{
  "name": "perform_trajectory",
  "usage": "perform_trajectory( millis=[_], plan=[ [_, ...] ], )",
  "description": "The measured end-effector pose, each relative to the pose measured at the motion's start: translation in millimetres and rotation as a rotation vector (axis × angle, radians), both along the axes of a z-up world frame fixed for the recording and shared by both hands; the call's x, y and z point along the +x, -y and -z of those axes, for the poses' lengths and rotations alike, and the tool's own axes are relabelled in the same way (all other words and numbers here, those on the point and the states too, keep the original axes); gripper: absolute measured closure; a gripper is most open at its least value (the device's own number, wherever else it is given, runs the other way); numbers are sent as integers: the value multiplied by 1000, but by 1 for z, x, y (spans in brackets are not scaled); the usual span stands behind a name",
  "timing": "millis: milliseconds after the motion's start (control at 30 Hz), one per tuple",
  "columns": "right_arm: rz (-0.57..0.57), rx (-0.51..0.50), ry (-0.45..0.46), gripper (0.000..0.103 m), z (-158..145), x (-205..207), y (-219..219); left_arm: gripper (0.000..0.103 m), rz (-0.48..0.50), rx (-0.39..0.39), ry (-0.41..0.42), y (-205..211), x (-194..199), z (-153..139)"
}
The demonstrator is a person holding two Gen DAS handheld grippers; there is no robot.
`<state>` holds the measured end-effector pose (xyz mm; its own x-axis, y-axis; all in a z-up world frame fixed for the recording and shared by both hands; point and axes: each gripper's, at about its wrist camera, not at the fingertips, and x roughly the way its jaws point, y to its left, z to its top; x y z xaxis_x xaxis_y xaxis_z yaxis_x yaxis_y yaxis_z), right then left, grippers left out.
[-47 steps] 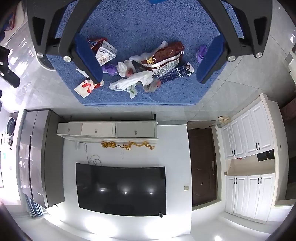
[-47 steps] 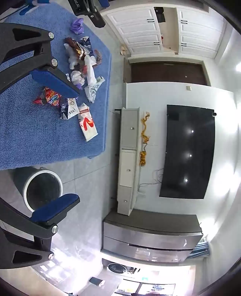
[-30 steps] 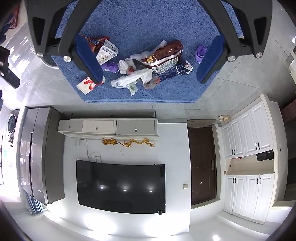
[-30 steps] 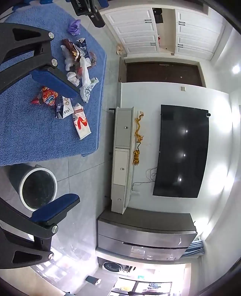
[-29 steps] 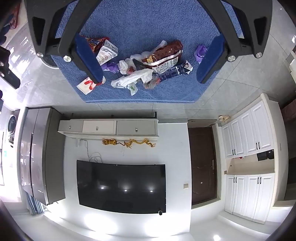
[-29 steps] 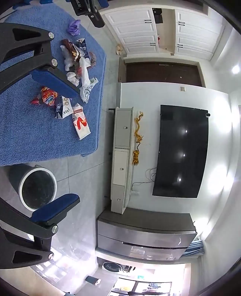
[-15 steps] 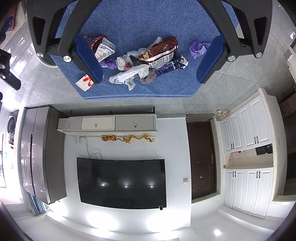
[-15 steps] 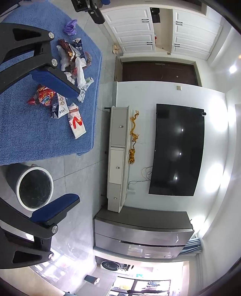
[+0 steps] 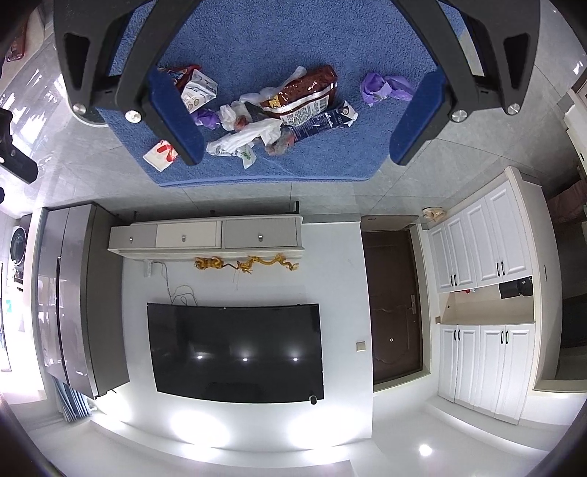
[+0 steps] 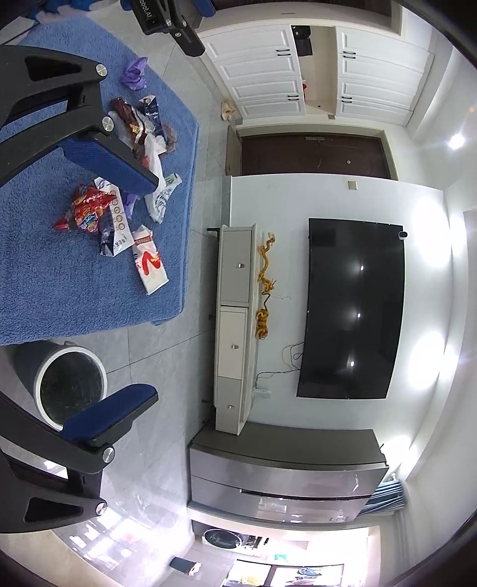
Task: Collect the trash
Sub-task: 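Move both tools toward the trash pile on the blue towel, then grasp red snack wrapper with right tool while left tool grasps brown snack bag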
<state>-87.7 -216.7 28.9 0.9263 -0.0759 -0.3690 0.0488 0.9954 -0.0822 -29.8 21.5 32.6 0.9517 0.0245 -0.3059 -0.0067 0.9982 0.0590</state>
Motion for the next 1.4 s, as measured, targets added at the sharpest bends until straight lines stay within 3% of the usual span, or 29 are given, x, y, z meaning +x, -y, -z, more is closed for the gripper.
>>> perform_trajectory(
  millis=[633, 933, 1233, 1400],
  plan=[
    [-51, 16, 12, 0, -29, 23, -9, 1, -12, -38, 24, -28, 22, -13],
    [-88, 4, -14, 0, -34, 50, -17, 1, -12, -41, -1, -41, 42, -10],
    [-158, 60, -107, 1, -5, 77, -12, 2, 43, -91, -94, -67, 70, 5],
    [-274, 129, -227, 15, 32, 98, -13, 2, 127, -111, -205, -72, 82, 38]
  ],
)
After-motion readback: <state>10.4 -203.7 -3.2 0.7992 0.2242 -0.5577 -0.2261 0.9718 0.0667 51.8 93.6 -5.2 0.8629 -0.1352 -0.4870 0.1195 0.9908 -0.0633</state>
